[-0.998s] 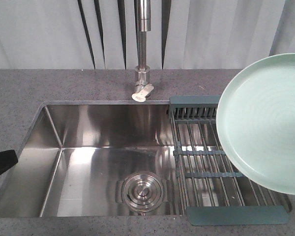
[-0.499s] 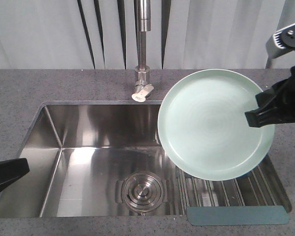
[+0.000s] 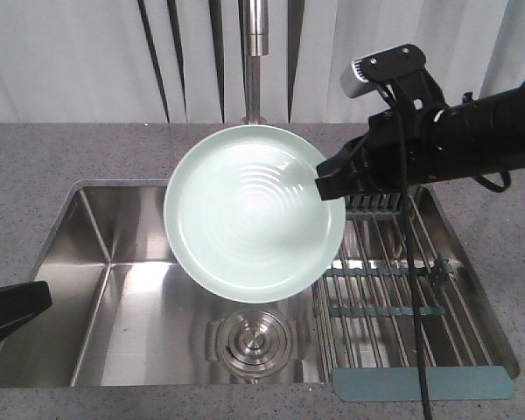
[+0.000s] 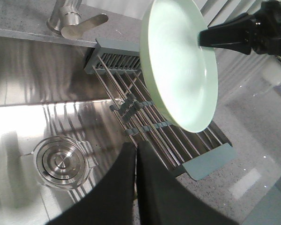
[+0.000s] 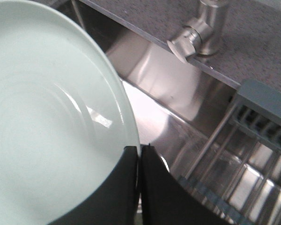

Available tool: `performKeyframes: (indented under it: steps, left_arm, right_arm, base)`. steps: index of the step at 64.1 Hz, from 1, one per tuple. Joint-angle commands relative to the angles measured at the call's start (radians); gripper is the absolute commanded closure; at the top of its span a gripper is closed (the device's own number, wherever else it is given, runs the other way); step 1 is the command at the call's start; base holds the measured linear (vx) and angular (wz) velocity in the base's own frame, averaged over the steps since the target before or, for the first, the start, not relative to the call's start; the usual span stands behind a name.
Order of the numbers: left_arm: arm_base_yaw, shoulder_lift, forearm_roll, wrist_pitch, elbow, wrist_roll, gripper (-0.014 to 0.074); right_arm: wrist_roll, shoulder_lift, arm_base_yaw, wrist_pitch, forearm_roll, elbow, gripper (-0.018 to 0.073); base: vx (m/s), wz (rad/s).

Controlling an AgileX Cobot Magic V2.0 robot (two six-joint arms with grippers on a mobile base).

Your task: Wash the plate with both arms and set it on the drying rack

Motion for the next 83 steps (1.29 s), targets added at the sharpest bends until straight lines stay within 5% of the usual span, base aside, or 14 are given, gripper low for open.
performKeyframes:
  steps: [1, 9, 19, 39, 48, 71, 83]
  left_arm:
    - [-0.008, -0.005, -0.030, 0.010, -0.025, -0.007, 0.0603]
    - [-0.008, -0.005, -0.030, 0.010, -0.025, -0.007, 0.0603]
    - [-0.008, -0.005, -0.030, 0.010, -0.025, -0.007, 0.0603]
    - [-0.008, -0.005, -0.028, 0.010, -0.025, -0.007, 0.0603]
    - [-0.008, -0.005, -0.027, 0.011, -0.025, -0.007, 0.0603]
    - [-0.008, -0.005, -0.025, 0.010, -0.025, -0.007, 0.0603]
    - [-0.008, -0.005, -0.025, 0.010, -0.025, -0.007, 0.0603]
  right_arm:
    - [-0.090, 0.025, 0.003, -0.026, 0.157, -0.092, 0.0566]
    - [-0.118, 0.101, 0.003, -0.026, 0.224, -0.180, 0.0566]
    - [-0.097, 0.164, 0.003, -0.030, 0.192, -0.284, 0.0564]
    - [0.203, 0.149, -0.001, -0.009, -0.276, -0.315, 0.0564]
    - [0.275, 0.126, -0.001, 0.074, -0.387, -0.315, 0.0564]
    - [0.281, 0.067, 0.003, 0.262, -0.289, -0.315, 0.0564]
    - [0.295, 0.068, 0.104, 0.249, -0.263, -0.315, 0.0564]
  base:
    - [0.00, 0.00]
    - [0.00, 0.00]
    - [0.00, 0.00]
    - [0.00, 0.00]
    - [0.00, 0.00]
    - [0.00, 0.00]
    - [0.00, 0.00]
